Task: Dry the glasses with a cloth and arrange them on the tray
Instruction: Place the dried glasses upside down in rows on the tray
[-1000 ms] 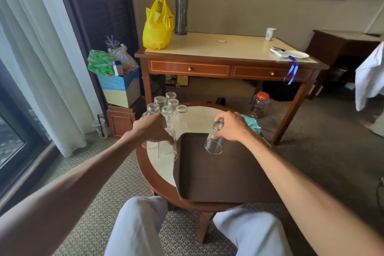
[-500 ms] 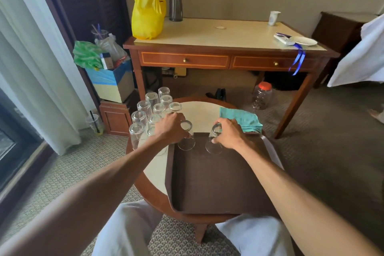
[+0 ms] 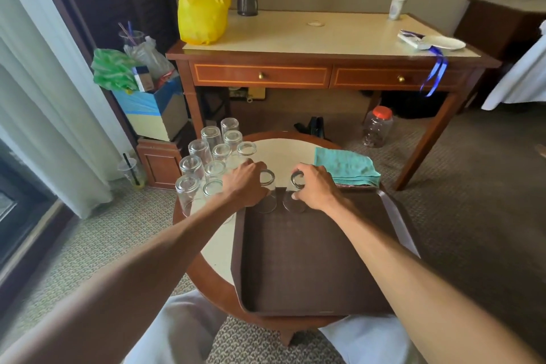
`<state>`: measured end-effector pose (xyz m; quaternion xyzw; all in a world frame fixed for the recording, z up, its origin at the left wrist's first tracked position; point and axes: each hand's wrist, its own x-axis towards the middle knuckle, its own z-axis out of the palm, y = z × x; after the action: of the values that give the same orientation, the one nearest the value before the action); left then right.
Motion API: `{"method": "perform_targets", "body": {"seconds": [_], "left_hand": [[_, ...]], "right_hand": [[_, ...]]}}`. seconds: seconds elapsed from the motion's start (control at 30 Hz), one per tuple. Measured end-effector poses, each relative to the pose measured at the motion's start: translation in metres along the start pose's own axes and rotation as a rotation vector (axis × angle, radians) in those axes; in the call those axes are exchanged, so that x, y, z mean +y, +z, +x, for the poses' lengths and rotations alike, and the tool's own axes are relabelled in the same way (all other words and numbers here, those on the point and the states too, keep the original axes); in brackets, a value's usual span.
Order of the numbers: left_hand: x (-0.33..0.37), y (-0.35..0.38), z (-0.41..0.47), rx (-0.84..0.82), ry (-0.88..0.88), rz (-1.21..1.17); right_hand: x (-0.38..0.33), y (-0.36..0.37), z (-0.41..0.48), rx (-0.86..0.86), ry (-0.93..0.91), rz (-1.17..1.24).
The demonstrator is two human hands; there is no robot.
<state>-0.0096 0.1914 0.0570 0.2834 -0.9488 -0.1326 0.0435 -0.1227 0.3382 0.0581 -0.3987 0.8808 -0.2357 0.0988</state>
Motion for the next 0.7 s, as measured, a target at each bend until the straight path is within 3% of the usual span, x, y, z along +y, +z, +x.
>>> {"method": "perform_targets", "body": {"seconds": [0.7], "left_hand": [[0.000,0.009,-0.001,-0.017,-0.001,-0.027]], "right_hand": [[0.002,0.024,0.013,0.006,-0.044,-0.074]]}}
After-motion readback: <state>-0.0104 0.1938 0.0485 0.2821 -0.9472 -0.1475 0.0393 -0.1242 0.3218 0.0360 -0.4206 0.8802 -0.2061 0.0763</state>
